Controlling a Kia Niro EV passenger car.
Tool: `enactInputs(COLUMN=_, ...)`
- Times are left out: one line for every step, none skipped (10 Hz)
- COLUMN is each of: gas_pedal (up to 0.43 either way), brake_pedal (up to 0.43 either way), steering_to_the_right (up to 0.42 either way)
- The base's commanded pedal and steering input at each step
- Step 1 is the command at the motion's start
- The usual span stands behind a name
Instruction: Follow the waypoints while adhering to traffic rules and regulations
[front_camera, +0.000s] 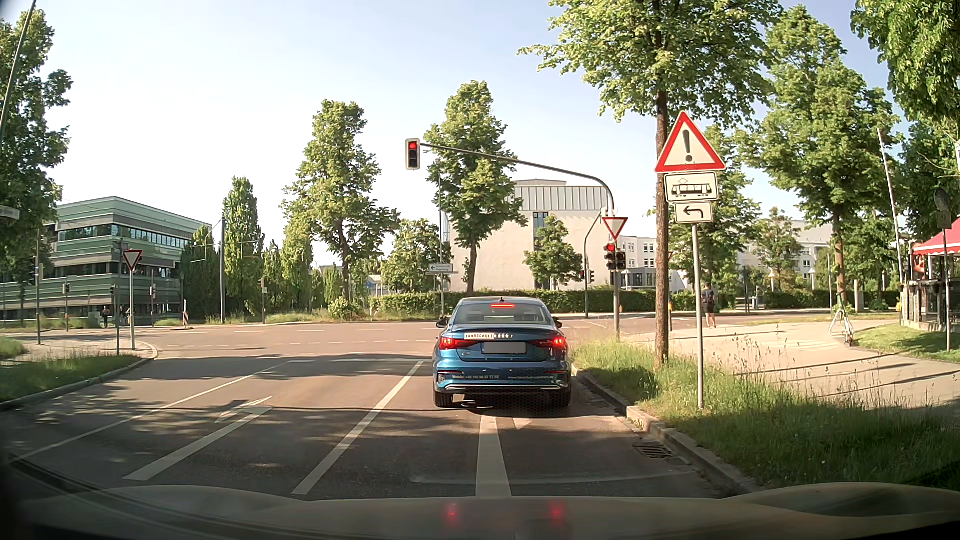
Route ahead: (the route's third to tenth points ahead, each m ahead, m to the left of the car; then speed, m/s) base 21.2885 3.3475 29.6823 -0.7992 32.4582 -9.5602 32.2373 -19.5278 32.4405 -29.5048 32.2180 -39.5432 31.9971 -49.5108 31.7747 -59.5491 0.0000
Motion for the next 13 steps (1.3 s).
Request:
enactInputs(gas_pedal=0.0, brake_pedal=0.14, steering_to_the_right=0.016)
enactInputs(gas_pedal=0.0, brake_pedal=0.14, steering_to_the_right=0.017)
enactInputs(gas_pedal=0.0, brake_pedal=0.14, steering_to_the_right=0.016)
enactInputs(gas_pedal=0.0, brake_pedal=0.14, steering_to_the_right=0.016)
enactInputs(gas_pedal=0.0, brake_pedal=0.14, steering_to_the_right=0.017)
enactInputs(gas_pedal=0.0, brake_pedal=0.14, steering_to_the_right=0.016)
enactInputs(gas_pedal=0.0, brake_pedal=0.146, steering_to_the_right=0.016)
enactInputs(gas_pedal=0.0, brake_pedal=0.14, steering_to_the_right=0.016)
enactInputs(gas_pedal=0.0, brake_pedal=0.14, steering_to_the_right=0.016)
enactInputs(gas_pedal=0.0, brake_pedal=0.14, steering_to_the_right=0.016)
enactInputs(gas_pedal=0.0, brake_pedal=0.14, steering_to_the_right=0.016)
enactInputs(gas_pedal=0.0, brake_pedal=0.14, steering_to_the_right=0.016)
enactInputs(gas_pedal=0.0, brake_pedal=0.14, steering_to_the_right=0.017)
